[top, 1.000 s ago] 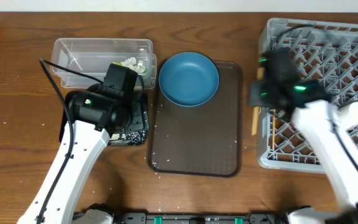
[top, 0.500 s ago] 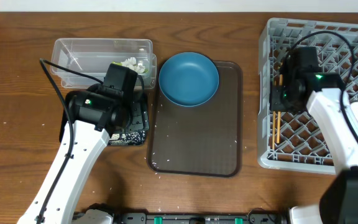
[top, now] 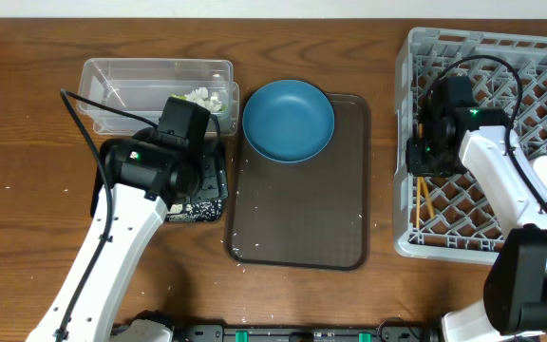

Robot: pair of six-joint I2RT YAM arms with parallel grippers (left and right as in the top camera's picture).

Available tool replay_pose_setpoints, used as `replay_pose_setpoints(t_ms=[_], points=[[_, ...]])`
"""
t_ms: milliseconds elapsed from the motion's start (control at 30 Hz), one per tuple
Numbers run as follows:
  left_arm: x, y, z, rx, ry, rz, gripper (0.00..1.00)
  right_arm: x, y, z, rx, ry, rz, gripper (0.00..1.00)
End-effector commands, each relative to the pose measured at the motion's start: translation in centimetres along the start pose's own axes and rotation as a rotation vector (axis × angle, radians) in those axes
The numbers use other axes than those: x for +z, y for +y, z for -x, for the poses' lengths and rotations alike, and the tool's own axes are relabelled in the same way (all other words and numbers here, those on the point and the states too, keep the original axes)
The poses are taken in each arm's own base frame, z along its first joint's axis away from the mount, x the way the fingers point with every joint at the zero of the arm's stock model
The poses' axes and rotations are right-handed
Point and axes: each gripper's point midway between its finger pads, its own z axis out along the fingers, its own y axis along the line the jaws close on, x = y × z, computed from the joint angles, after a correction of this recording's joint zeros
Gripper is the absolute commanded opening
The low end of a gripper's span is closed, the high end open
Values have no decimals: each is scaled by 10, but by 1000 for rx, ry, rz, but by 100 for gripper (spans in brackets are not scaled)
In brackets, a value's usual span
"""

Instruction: Sort waste into correct bins and load items into the dishwasher rack

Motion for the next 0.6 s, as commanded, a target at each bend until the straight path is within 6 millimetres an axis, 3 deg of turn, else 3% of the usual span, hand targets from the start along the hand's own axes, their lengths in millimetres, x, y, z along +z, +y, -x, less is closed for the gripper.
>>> replay_pose_setpoints(t_ms=[0, 167, 400, 467, 567], points=[[2, 2, -1, -10, 9, 10, 81, -3, -1, -1, -2, 1, 2, 23], [2, 2, -1, -10, 9, 10, 81, -20, -1, 7, 0, -57, 8, 24], [2, 2, -1, -10, 8, 10, 81, -80, 2, 30, 3, -274, 37, 33], [2, 2, -1, -10, 8, 10, 81, -100, 13, 38, -9, -356, 98, 38], [2, 2, -1, -10, 8, 10, 81, -128, 46, 52, -64, -472, 260, 41]])
